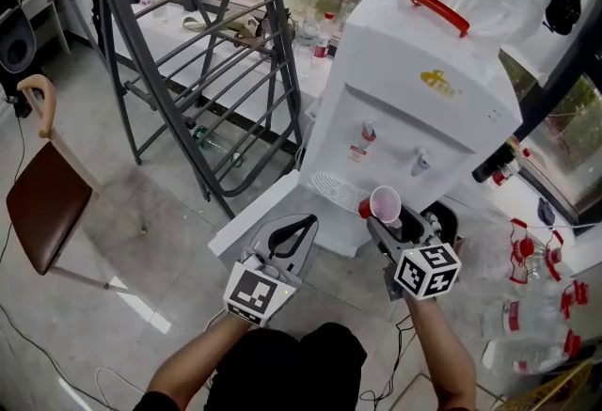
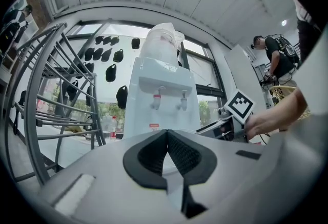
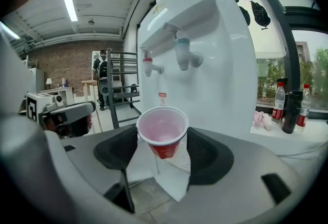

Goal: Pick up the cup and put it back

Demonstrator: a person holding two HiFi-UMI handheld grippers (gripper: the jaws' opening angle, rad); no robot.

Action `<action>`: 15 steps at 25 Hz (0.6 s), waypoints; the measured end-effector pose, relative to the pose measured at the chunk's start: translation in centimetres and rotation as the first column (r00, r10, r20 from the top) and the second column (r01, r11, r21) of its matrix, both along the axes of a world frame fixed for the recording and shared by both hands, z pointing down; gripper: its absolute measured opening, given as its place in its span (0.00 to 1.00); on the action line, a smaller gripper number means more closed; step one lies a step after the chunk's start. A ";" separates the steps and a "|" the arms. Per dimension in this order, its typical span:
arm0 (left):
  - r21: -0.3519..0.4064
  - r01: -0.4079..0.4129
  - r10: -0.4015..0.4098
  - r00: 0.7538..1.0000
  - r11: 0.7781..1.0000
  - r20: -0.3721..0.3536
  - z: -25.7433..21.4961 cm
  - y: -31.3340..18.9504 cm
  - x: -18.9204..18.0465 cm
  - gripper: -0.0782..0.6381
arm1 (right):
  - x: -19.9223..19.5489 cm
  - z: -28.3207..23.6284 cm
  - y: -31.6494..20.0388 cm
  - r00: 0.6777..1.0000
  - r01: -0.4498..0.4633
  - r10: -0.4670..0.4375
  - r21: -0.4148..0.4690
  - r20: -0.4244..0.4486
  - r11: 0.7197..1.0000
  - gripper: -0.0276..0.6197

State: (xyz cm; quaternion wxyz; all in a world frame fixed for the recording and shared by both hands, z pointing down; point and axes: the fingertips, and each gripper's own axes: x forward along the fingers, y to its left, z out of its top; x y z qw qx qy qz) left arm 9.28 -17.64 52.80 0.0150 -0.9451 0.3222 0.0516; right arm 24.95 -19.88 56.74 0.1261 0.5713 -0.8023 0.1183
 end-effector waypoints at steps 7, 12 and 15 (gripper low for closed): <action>-0.005 -0.002 0.002 1.000 1.000 0.013 0.7 -0.9 0.2 0.12 | 1.5 1.8 -2.3 0.999 -0.023 0.021 -0.060 -0.031 0.998 0.49; -0.012 -0.002 0.002 1.000 1.000 0.016 1.1 -1.2 0.2 0.12 | 1.8 2.6 -3.1 0.998 -0.032 0.028 -0.081 -0.055 0.996 0.50; -0.022 0.000 0.000 1.000 1.000 0.019 1.5 -1.4 0.1 0.12 | 1.9 2.6 -3.5 0.998 -0.037 0.033 -0.073 -0.061 0.997 0.50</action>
